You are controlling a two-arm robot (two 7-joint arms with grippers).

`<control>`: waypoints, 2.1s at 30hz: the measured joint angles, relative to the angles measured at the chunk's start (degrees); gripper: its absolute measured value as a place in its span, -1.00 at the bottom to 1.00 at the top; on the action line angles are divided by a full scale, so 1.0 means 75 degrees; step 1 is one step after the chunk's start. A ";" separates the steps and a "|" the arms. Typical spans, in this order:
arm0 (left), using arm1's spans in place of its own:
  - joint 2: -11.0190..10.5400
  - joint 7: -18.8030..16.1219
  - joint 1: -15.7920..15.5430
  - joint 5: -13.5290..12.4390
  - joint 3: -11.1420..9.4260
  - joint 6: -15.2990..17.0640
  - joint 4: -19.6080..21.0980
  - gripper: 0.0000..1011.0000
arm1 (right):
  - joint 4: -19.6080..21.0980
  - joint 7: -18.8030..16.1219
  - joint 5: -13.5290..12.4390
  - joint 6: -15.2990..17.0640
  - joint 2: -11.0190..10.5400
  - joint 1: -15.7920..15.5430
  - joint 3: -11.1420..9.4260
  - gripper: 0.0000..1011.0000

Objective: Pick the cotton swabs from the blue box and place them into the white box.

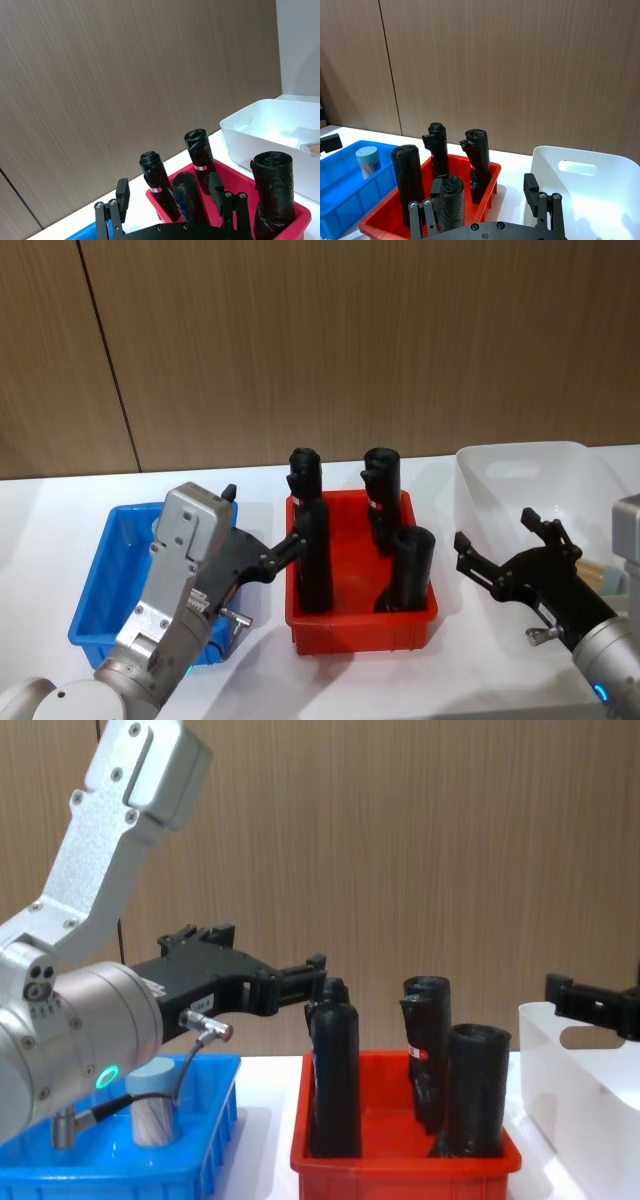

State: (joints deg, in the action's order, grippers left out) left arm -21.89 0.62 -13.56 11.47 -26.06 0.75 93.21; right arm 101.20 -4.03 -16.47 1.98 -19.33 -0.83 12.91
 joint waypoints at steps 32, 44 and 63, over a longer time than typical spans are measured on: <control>-0.0001 0.0001 -0.0003 0.0002 0.0005 0.0006 -0.0005 0.99 | -0.1036 -0.1867 0.0002 0.1069 0.0141 0.0904 0.0067 0.98; -0.0001 0.0001 -0.0003 0.0002 0.0005 0.0006 -0.0005 0.99 | -0.1769 -0.2296 0.0168 0.1237 0.0364 0.1460 0.0145 0.98; -0.0001 0.0001 -0.0003 0.0002 0.0005 0.0005 -0.0005 0.99 | -0.2745 -0.2540 0.0335 0.1321 0.0660 0.2174 0.0228 0.98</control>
State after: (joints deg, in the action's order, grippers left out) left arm -21.90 0.63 -13.59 11.49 -26.03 0.79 93.17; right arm 80.61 -23.08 -13.96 11.88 -14.38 15.48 14.63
